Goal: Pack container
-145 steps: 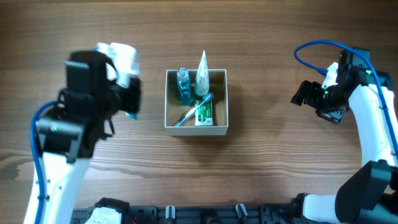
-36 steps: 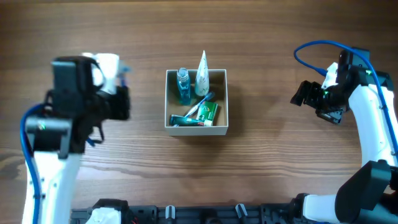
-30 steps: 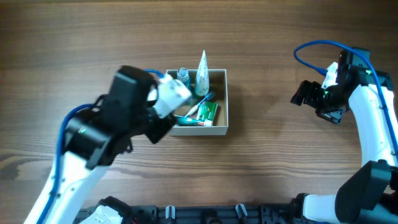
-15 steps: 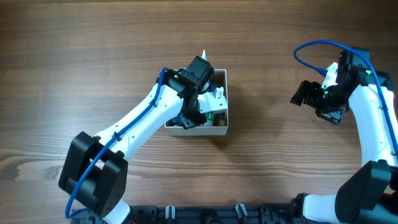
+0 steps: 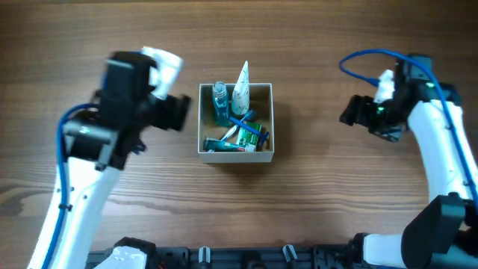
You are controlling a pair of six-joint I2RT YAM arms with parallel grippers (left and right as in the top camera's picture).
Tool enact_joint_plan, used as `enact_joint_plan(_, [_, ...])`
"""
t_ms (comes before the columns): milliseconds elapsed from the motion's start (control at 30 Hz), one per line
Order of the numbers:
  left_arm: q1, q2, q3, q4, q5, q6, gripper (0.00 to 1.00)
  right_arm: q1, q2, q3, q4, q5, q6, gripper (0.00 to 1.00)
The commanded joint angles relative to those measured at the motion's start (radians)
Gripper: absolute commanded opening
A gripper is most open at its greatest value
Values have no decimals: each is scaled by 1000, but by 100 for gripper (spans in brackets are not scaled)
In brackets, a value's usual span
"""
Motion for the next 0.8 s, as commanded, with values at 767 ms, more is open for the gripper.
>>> enact_joint_plan(767, [216,-783,-444,21,110,-365,100,252,-1083,-439,187,276,78,100])
